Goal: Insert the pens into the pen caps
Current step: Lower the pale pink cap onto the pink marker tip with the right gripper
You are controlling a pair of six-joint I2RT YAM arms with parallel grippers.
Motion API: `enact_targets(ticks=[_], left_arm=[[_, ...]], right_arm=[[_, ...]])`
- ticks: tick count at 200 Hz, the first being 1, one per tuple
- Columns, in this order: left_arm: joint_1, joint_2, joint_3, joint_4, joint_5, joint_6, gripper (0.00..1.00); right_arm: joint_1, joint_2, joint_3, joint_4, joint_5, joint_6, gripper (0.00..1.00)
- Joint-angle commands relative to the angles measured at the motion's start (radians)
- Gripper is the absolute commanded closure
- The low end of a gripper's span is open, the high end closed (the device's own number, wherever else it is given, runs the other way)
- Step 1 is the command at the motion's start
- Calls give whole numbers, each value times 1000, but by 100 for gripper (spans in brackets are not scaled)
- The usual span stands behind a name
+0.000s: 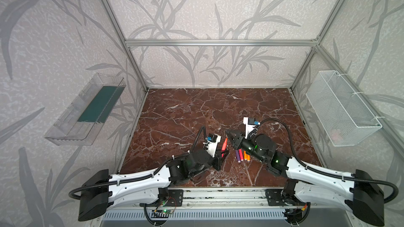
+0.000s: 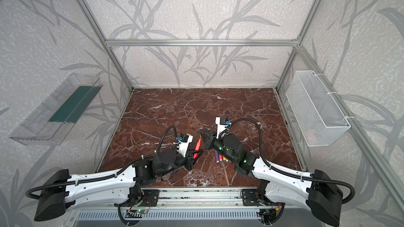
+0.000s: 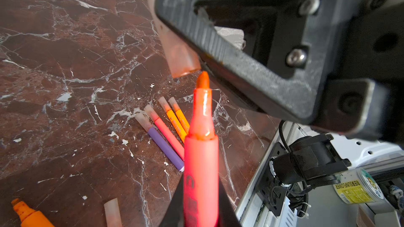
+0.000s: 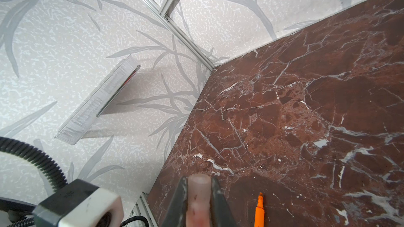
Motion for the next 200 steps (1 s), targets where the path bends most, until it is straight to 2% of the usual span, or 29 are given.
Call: enact_targets(ticks=[1,119,200], left_arm=[[-5,-4,-10,15,-21,12,100],[-4,-21,-20,20,-52,9,100],[-2,-53,-27,14,-79,11,100]], right_arm=[[-4,-17,3,45,-34,14,100],[-2,-43,-34,54,-50,38,100],[51,14,-51,116,-82,60,100]])
